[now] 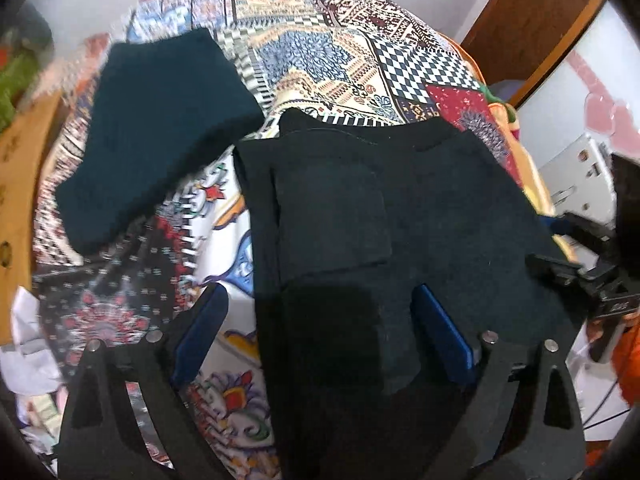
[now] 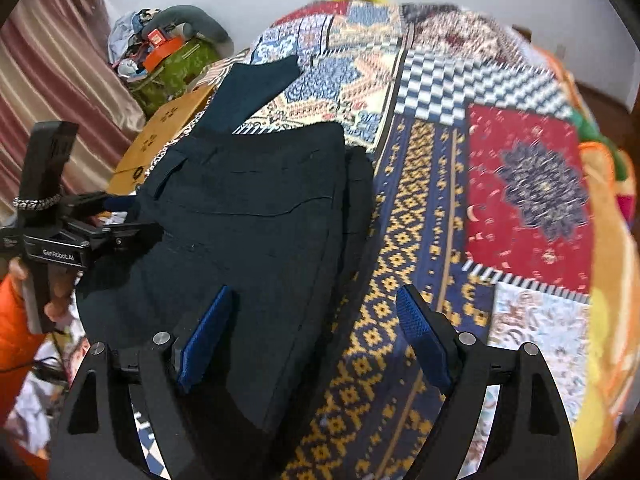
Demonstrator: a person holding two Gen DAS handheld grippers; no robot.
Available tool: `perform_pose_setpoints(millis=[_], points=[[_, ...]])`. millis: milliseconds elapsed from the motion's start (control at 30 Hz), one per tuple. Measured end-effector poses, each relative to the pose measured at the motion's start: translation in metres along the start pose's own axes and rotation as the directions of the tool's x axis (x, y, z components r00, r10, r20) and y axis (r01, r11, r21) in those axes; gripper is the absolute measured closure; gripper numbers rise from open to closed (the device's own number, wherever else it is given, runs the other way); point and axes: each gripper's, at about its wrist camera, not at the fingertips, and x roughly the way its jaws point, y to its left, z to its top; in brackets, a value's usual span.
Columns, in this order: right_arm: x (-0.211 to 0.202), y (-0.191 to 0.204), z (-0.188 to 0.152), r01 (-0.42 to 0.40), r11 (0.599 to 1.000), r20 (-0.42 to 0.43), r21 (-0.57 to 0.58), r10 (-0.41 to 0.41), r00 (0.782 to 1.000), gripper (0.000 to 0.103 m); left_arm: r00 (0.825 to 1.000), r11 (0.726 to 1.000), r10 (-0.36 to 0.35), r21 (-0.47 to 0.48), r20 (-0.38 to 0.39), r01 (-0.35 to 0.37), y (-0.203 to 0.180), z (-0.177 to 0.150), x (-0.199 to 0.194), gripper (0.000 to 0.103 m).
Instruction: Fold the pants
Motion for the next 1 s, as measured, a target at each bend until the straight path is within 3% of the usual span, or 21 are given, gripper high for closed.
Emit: perform_pose_setpoints(millis=[133, 200, 267, 300, 433, 533, 600, 700, 833, 1000], points=[[0.012, -0.005, 0.007, -0.077, 0.997, -0.047, 0.025, 0.078, 0.996, 0.022, 0.991, 0.992, -0.120, -0.042, -0.057, 0.118, 0.006, 0.009, 0.013, 0.006], [0.020, -0.008, 0.008, -0.122, 0.991, -0.071, 0.062, 0.126, 0.989, 0.023, 0.988, 0.988, -0.146, -0.053, -0.056, 0.143, 0.007, 0.012, 0.014, 0.006], [0.025, -0.011, 0.010, -0.170, 0.980, -0.070, 0.100, 0.177, 0.982, 0.029, 0.984, 0.984, -0.170, -0.056, -0.049, 0.168, 0.005, 0.015, 0.014, 0.010], [0.026, -0.011, 0.012, -0.186, 0.978, -0.069, 0.099, 0.193, 0.979, 0.039, 0.982, 0.982, -0.184, -0.057, -0.041, 0.181, 0.003, 0.017, 0.013, 0.015], [0.023, 0.001, 0.017, -0.191, 0.979, -0.077, 0.077, 0.197, 0.977, 0.061, 0.987, 0.987, -0.160, -0.042, -0.034, 0.158, -0.008, 0.023, 0.011, 0.029], [0.017, 0.010, 0.017, -0.168, 0.984, -0.063, 0.058, 0.172, 0.983, 0.075, 0.994, 0.993, -0.109, -0.040, -0.022, 0.108, -0.012, 0.023, 0.004, 0.046], [0.011, 0.013, 0.016, -0.154, 0.987, -0.040, 0.049, 0.156, 0.987, 0.079, 0.999, 0.998, -0.051, 0.026, 0.016, 0.051, -0.023, 0.019, -0.008, 0.058], [-0.002, 0.022, 0.015, -0.134, 0.991, 0.001, 0.014, 0.134, 0.991, 0.081, 0.998, 0.996, -0.010, 0.088, 0.059, 0.005, -0.035, 0.010, -0.024, 0.066], [-0.018, 0.031, 0.016, -0.118, 0.993, 0.048, -0.025, 0.119, 0.992, 0.082, 0.991, 0.991, 0.017, 0.127, 0.129, -0.034, -0.047, 0.001, -0.047, 0.069], [-0.045, 0.049, 0.027, -0.094, 0.992, 0.127, -0.087, 0.105, 0.986, 0.083, 0.977, 0.993, 0.023, 0.104, 0.213, -0.046, -0.045, -0.002, -0.082, 0.069]])
